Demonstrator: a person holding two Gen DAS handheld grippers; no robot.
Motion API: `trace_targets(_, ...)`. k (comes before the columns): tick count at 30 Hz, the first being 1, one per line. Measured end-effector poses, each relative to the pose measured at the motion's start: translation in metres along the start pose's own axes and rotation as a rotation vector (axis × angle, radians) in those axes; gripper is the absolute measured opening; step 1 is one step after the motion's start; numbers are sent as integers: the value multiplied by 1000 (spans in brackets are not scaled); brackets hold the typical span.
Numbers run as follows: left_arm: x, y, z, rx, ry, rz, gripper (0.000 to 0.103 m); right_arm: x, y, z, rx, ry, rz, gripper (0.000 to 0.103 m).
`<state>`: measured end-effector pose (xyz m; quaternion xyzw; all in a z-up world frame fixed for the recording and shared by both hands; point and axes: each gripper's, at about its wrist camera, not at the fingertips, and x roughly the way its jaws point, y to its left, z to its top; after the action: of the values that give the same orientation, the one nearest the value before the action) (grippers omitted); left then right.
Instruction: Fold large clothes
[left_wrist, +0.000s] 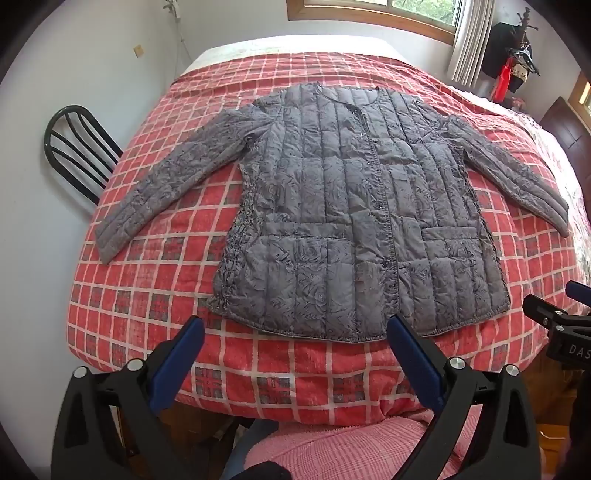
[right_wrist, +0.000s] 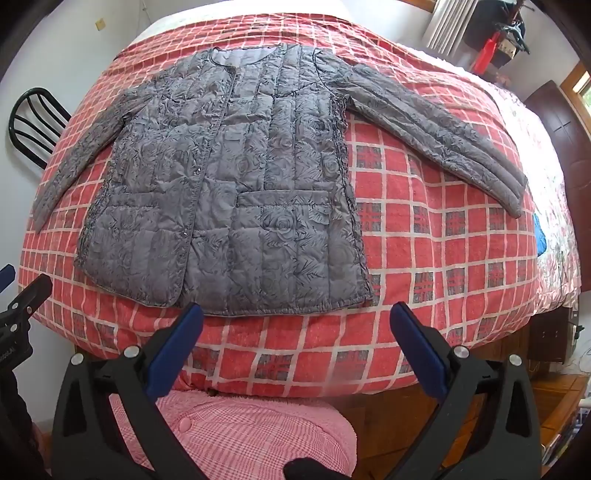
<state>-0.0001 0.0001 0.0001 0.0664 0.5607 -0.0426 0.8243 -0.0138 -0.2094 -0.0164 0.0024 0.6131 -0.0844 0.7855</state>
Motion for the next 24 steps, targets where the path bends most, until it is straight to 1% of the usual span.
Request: trace_targets(24,0,0,0,1,-2,3,99,3,-3,1,0,-2,0,100)
